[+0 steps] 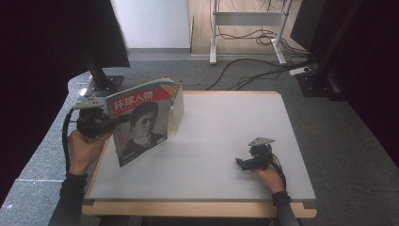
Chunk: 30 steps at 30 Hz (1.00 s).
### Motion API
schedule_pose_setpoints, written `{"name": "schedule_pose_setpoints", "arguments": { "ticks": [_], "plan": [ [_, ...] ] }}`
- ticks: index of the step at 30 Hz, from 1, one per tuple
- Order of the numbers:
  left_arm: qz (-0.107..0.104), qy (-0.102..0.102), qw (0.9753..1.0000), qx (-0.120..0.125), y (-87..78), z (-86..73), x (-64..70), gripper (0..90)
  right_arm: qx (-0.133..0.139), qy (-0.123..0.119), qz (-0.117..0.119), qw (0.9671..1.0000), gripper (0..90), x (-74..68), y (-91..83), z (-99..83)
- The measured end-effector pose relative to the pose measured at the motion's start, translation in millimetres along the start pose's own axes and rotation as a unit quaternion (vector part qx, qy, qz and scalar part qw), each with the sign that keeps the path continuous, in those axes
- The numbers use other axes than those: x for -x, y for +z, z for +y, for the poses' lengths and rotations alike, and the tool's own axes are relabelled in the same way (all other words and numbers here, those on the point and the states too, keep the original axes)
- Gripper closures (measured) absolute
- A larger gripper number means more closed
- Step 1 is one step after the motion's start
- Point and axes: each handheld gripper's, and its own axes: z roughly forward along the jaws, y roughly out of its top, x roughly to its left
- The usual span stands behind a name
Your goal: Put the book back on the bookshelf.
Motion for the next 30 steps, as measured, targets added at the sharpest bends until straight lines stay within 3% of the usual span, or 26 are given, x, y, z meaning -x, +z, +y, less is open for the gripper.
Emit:
{"name": "schedule_pose_setpoints", "arguments": {
  "ticks": [7, 13, 23, 30],
  "plan": [
    [0.044, -0.012, 0.9990, 0.005, -6.7, 1.4, -19.6, 87.1, 0.001, 0.000, -0.001, 1.0000, 0.0, -0.1, 0.2, -0.2],
    [0.063, -0.032, 0.9975, 0.009, -2.3, 5.2, -35.8, 87.1, 0.001, 0.000, -0.001, 1.0000, 0.0, -0.2, 0.2, -0.2],
    [0.089, -0.048, 0.9947, 0.013, 29.4, 15.4, -52.3, 87.0, 0.001, 0.001, 0.000, 1.0000, 0.0, -0.2, 0.1, -0.2],
    [0.101, -0.066, 0.9917, 0.043, 53.4, 16.6, -63.8, 87.0, 0.002, -0.001, 0.000, 1.0000, 0.0, -0.1, 0.1, -0.3]
  ]
}}
